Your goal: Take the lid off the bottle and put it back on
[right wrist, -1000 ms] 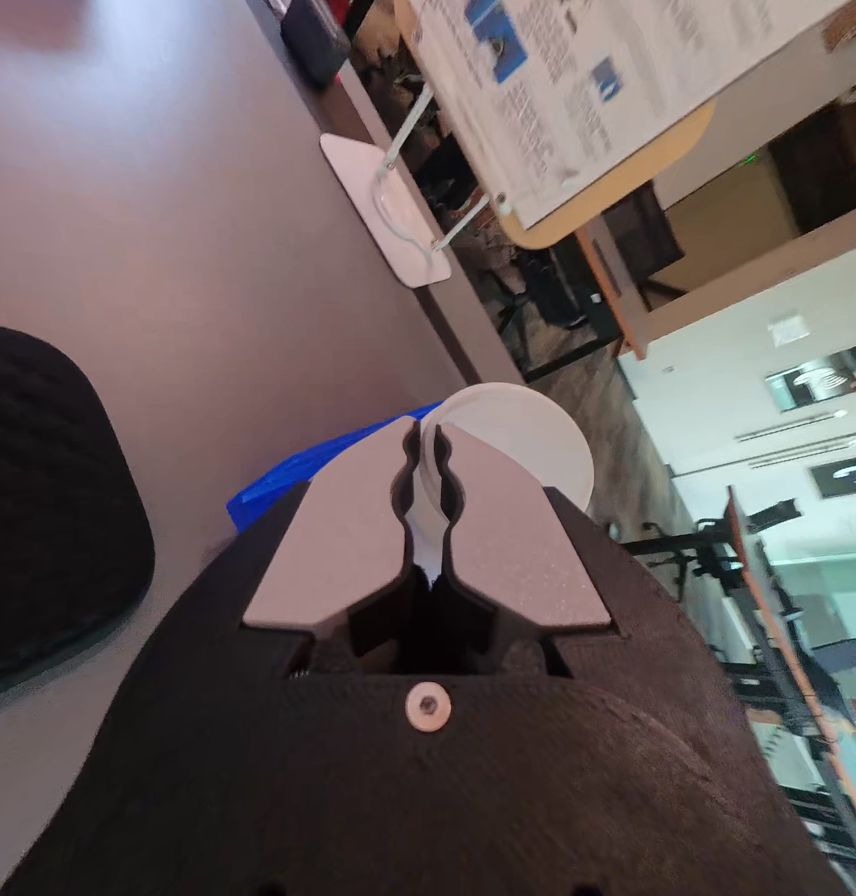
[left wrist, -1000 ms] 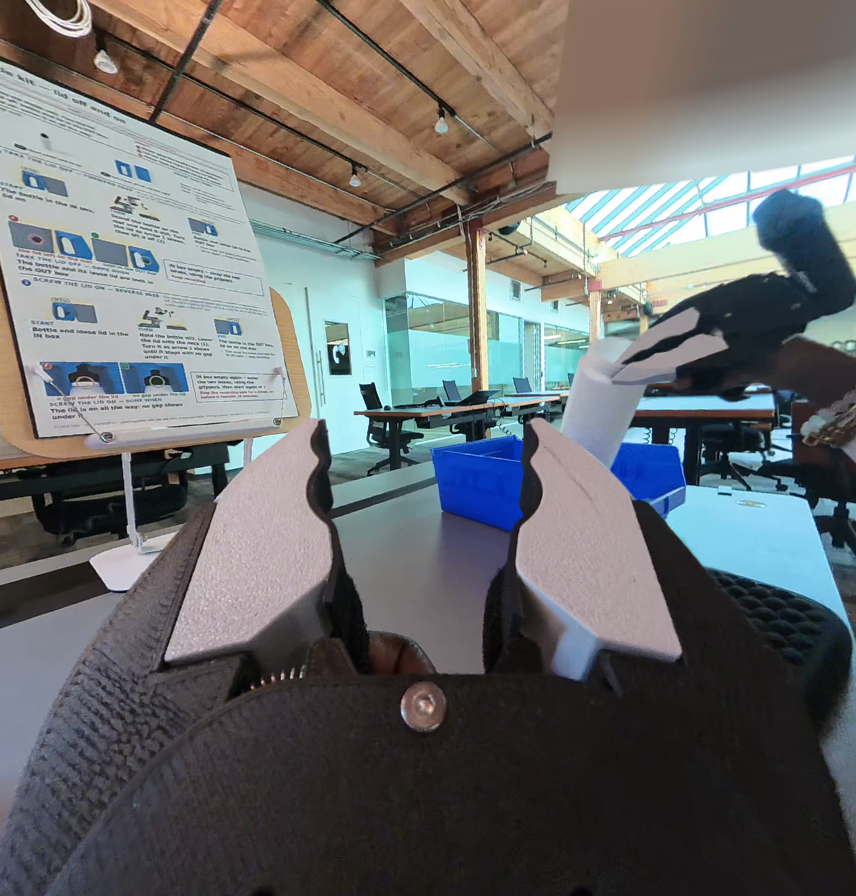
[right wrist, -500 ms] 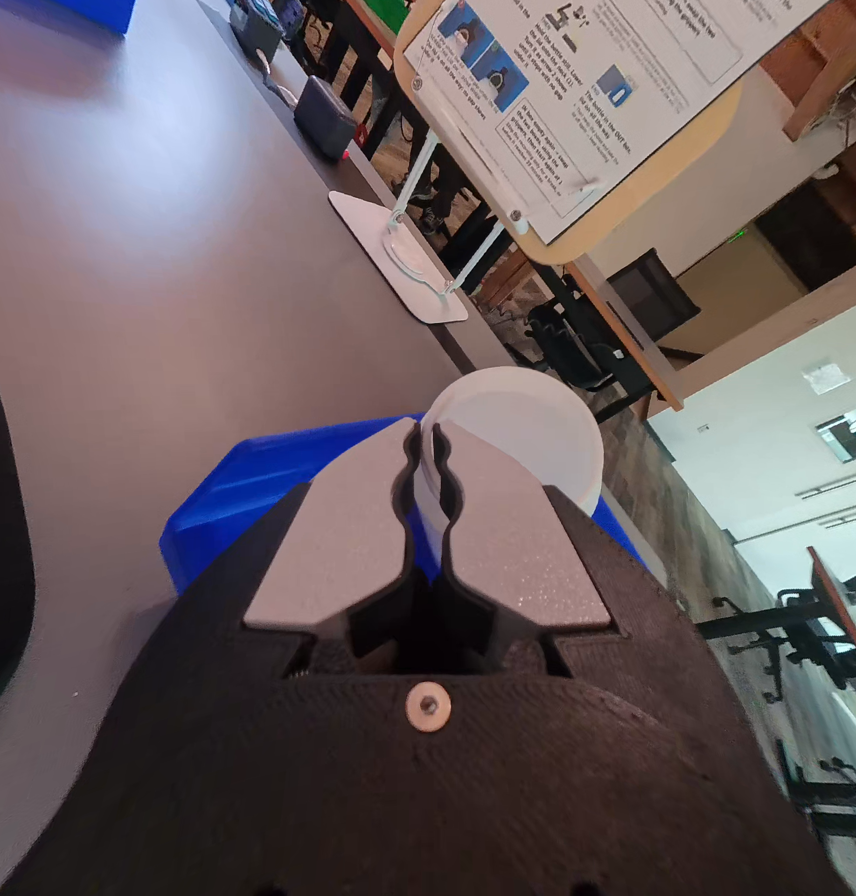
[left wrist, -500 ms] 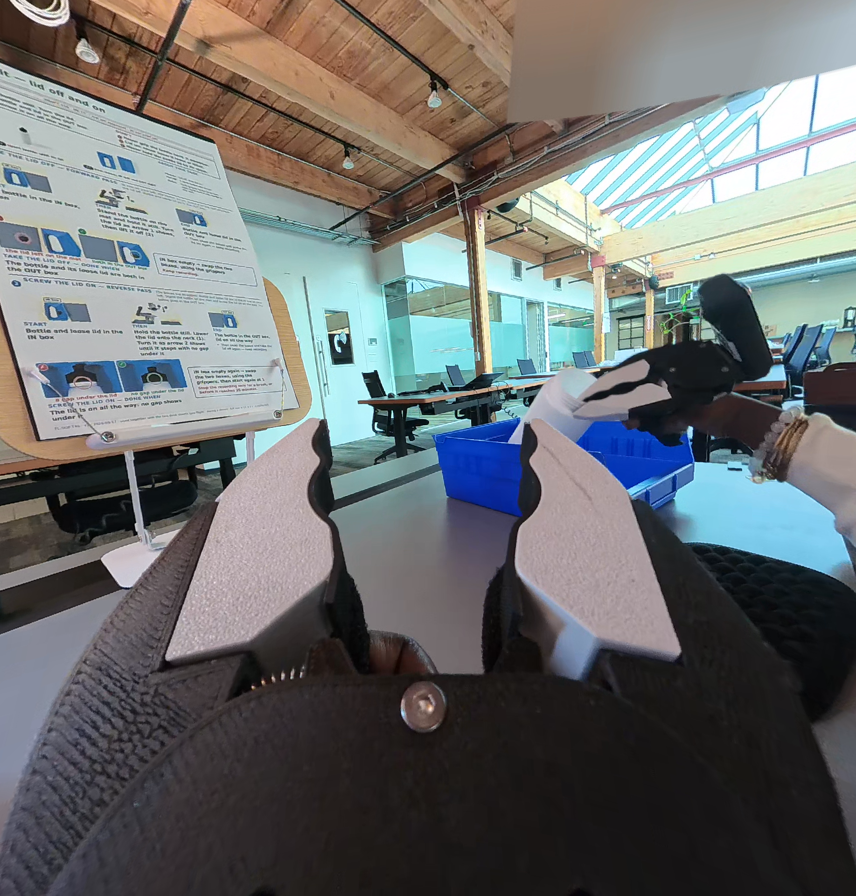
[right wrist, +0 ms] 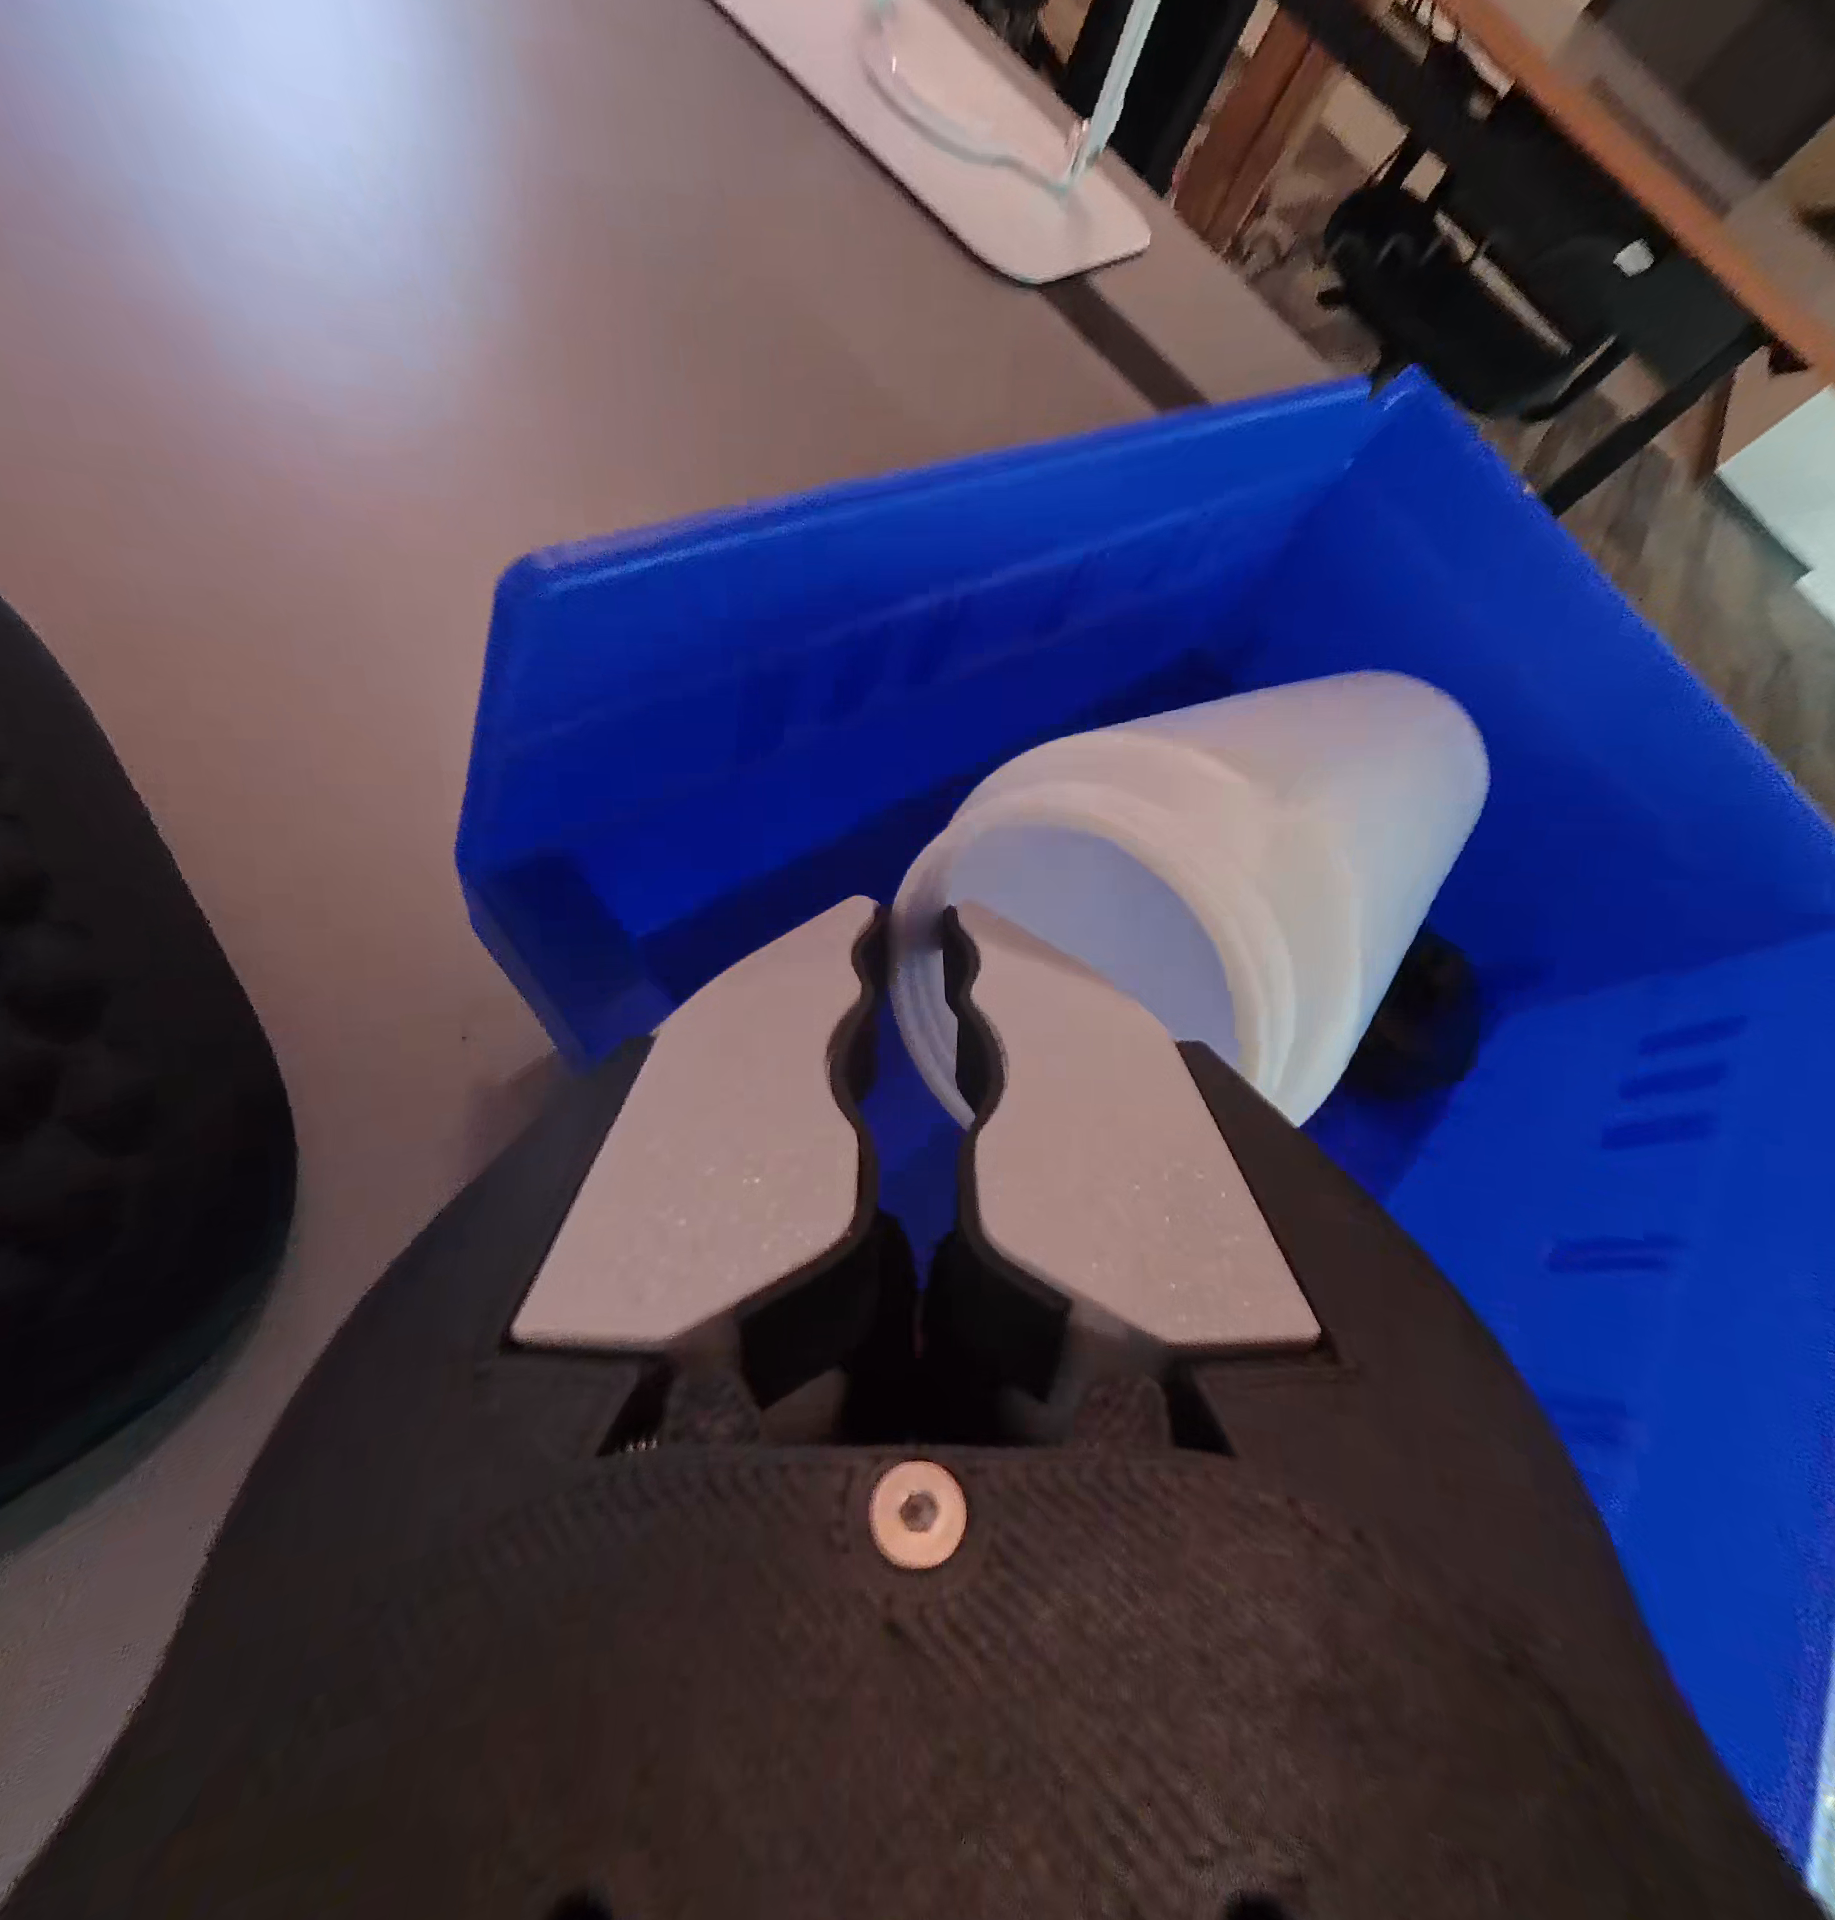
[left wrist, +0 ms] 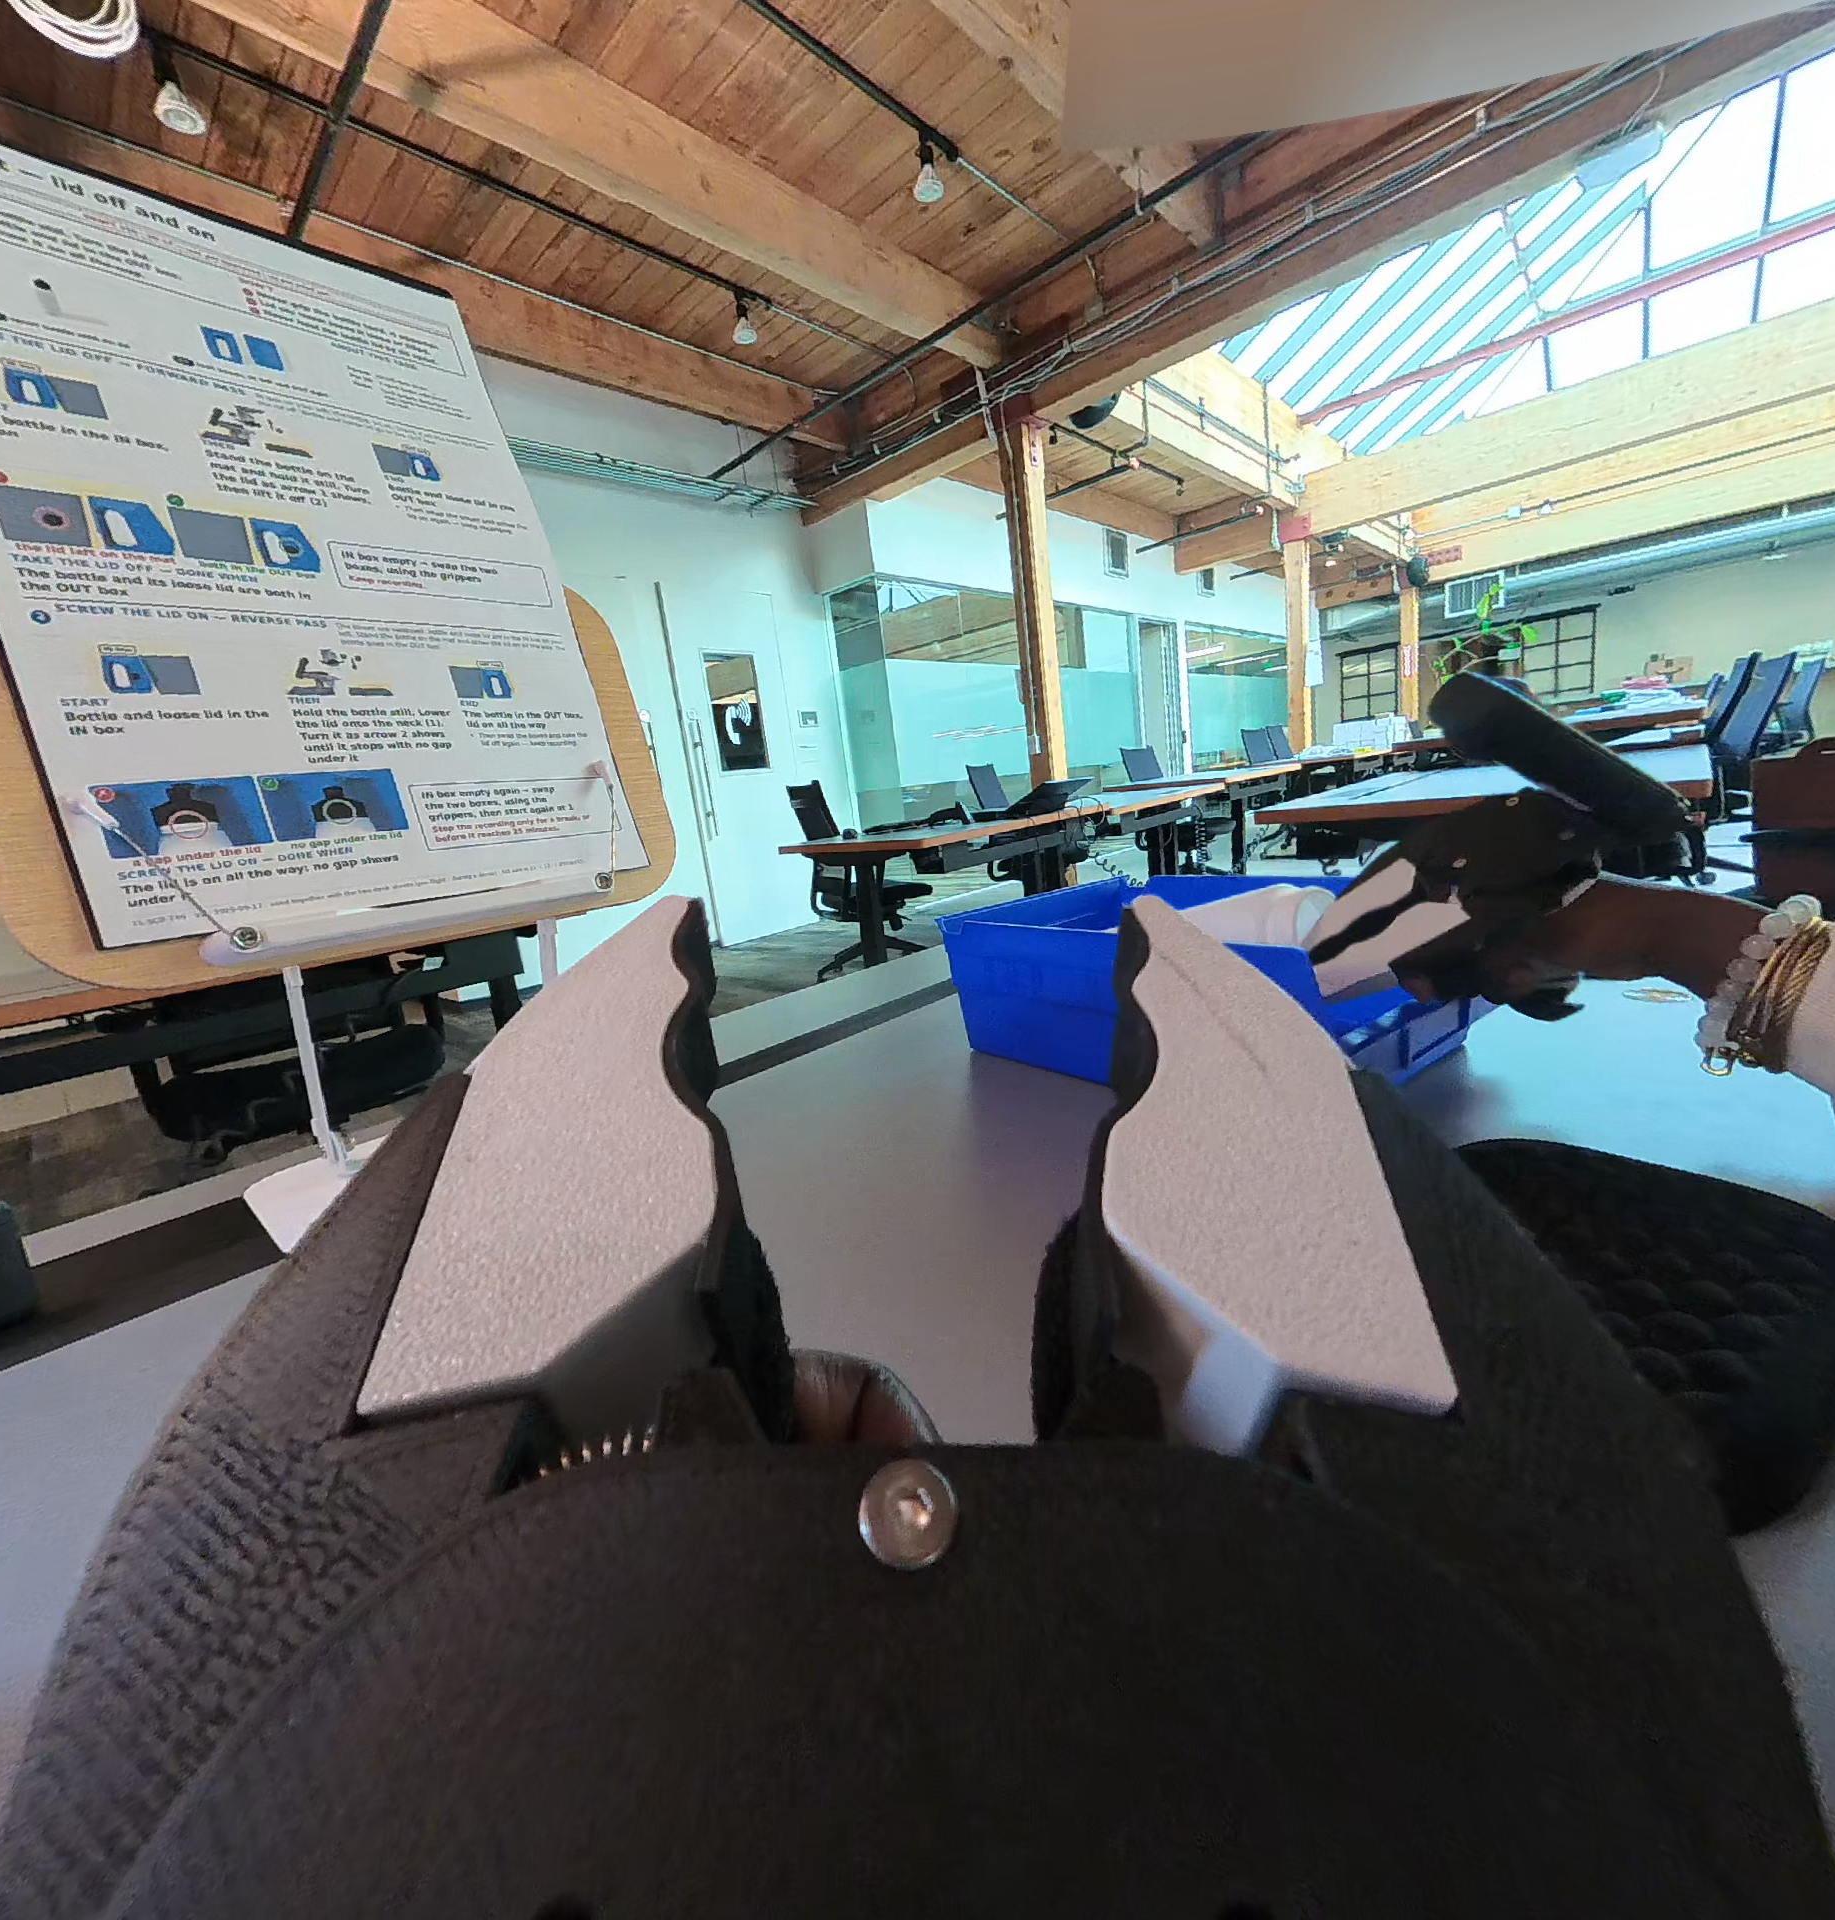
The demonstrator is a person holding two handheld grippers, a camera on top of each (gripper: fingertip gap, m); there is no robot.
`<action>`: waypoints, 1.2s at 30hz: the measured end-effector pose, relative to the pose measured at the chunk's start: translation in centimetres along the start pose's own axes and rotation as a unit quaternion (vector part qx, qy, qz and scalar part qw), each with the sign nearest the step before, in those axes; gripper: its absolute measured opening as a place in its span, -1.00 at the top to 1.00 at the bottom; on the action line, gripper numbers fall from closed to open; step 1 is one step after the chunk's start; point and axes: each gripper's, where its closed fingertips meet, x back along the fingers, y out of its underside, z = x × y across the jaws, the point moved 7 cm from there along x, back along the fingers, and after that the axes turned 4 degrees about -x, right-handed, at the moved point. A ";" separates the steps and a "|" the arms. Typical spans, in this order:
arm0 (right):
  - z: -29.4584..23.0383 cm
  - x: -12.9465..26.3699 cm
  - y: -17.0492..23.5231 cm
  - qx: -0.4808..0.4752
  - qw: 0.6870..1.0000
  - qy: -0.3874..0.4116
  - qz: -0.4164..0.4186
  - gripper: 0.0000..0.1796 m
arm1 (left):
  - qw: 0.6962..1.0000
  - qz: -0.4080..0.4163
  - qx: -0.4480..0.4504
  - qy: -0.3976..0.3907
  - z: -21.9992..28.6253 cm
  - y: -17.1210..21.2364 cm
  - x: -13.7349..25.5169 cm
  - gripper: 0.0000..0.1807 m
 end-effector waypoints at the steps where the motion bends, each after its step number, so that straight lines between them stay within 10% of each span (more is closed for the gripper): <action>1: -0.1 -0.1 0.1 -0.002 1.000 -0.002 -0.007 0.88 | 1.000 -0.001 -0.001 0.000 0.0 0.0 0.0 0.18; 13: -0.4 0.5 -0.4 -0.047 0.998 -0.004 -0.040 0.66 | 1.000 -0.010 -0.008 0.004 0.2 0.2 -0.1 0.18; 25: -3.9 2.0 -2.6 -0.184 0.980 -0.007 0.072 0.03 | 0.995 -0.092 -0.018 -0.022 0.7 -0.2 1.4 0.18; 36: -5.2 -1.3 -4.1 -0.185 0.975 0.111 0.044 0.67 | 0.891 -0.277 -0.117 -0.339 -7.4 -0.5 12.7 0.14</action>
